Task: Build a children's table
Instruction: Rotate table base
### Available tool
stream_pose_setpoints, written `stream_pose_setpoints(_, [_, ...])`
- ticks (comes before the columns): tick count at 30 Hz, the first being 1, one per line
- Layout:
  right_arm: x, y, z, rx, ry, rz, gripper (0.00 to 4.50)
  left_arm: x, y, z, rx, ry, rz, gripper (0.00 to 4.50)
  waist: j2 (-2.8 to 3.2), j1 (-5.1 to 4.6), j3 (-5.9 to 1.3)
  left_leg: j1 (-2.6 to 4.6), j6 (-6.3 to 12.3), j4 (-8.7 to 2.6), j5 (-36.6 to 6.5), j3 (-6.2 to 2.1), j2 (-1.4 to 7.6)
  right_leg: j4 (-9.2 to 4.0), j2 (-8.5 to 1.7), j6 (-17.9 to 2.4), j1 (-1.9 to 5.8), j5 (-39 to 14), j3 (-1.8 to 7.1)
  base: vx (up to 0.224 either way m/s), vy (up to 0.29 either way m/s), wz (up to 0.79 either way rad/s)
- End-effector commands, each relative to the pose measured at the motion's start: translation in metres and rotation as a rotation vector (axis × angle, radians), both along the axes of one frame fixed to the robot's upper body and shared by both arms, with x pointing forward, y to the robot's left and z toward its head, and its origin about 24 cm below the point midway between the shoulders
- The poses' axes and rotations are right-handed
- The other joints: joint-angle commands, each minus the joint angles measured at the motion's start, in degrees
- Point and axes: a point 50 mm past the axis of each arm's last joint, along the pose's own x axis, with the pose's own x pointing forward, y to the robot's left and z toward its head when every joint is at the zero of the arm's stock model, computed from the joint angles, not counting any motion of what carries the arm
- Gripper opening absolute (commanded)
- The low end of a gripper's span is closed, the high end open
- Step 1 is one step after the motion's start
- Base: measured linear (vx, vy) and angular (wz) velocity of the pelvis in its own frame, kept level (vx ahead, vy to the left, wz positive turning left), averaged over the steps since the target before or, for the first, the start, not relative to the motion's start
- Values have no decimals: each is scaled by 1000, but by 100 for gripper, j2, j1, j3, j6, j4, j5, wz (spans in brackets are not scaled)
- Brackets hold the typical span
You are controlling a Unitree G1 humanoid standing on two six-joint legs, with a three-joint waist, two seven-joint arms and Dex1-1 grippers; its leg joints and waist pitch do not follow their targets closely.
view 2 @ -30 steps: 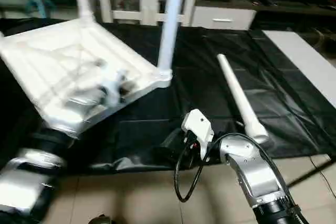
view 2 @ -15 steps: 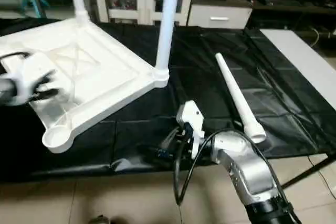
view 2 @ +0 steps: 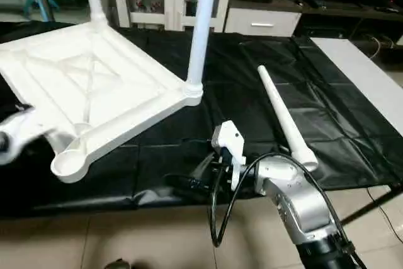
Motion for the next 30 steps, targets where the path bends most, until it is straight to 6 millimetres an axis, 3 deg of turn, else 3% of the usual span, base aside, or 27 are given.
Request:
stream_pose_setpoints(1, [3,-5,2,-21,-14,-21,450,-1,-13,-7,-29,36,-45,219,186,-18,-346,116,-292,-489,-1673,12,20,-330,-229,-1097,195,-907,209,0,0,0])
stream_pose_setpoints(3, [3,-6,2,-21,-17,-30,450,2,-23,-11,-50,33,-72,219,177,-27,-340,112,-286,-494,-1749,6,18,-348,-230,-1062,197,-1016,209,0,0,0])
stream_pose_setpoints(6, [4,-7,1,-26,-27,-52,450,11,-49,-15,-130,-1,-115,219,183,17,-327,182,-281,-487,-2003,22,32,-411,-243,-1030,139,-1390,225,0,0,0])
stream_pose_setpoints(8, [5,-7,1,-25,-29,-57,450,14,-55,-15,-152,-19,-121,219,191,57,-331,172,-298,-487,-2021,18,38,-416,-252,-1017,150,-1458,229,0,0,0])
stream_pose_setpoints(10, [8,-8,2,-31,-42,-76,450,31,-78,-14,-234,-116,-107,219,192,77,-330,147,-303,-483,-2002,26,28,-427,-240,-977,156,-1437,228,0,0,0])
stream_pose_setpoints(11, [8,-9,3,-32,-44,-80,450,34,-83,-14,-245,-129,-103,219,198,117,-346,183,-304,-458,-2015,25,20,-434,-244,-964,134,-1461,221,0,0,0])
stream_pose_setpoints(12, [9,-9,3,-35,-47,-85,450,36,-86,-14,-249,-142,-103,219,189,117,-347,171,-292,-461,-2001,23,29,-433,-253,-987,146,-1441,229,0,0,0])
stream_pose_setpoints(14, [9,-10,2,-39,-51,-93,450,41,-90,-14,-252,-167,-98,219,162,113,-362,67,-280,-481,-1776,-9,14,-406,-256,-884,237,-1382,217,0,0,0])
stream_pose_setpoints(17, [10,-11,2,-47,-60,-114,450,50,-100,-14,-258,-235,-79,219,188,89,-380,78,-251,-458,-1634,-9,8,-402,-248,-858,226,-1221,208,0,0,0])
stream_pose_setpoints(19, [10,-12,2,-45,-59,-117,450,52,-104,-15,-272,-247,-84,219,162,83,-384,62,-231,-453,-1562,-11,9,-399,-249,-870,248,-1135,204,0,0,0])
stream_pose_setpoints(24, [8,-14,2,-29,-53,-133,450,45,-124,-17,-360,-212,-150,219,194,69,-406,67,-209,-433,-1303,-5,22,-333,-229,-1037,253,-608,196,0,0,0])
stream_pose_setpoints(26, [10,-17,6,-2,-61,-187,450,34,-142,-19,-458,-186,-258,219,190,71,-405,58,-207,-436,-1226,-4,34,-314,-235,-1135,271,-358,196,0,0,0])
stream_pose_setpoints(27, [17,-21,9,3,-67,-271,450,25,-148,-17,-537,-159,-300,219,227,73,-407,64,-210,-426,-1215,4,24,-298,-220,-1173,257,-284,197,0,0,0])
stream_pose_setpoints(30, [36,-36,10,-28,-58,-503,450,10,-147,-9,-644,-127,-334,219,226,27,-399,72,-265,-432,-1186,20,13,-284,-196,-1204,252,-214,199,0,0,0])
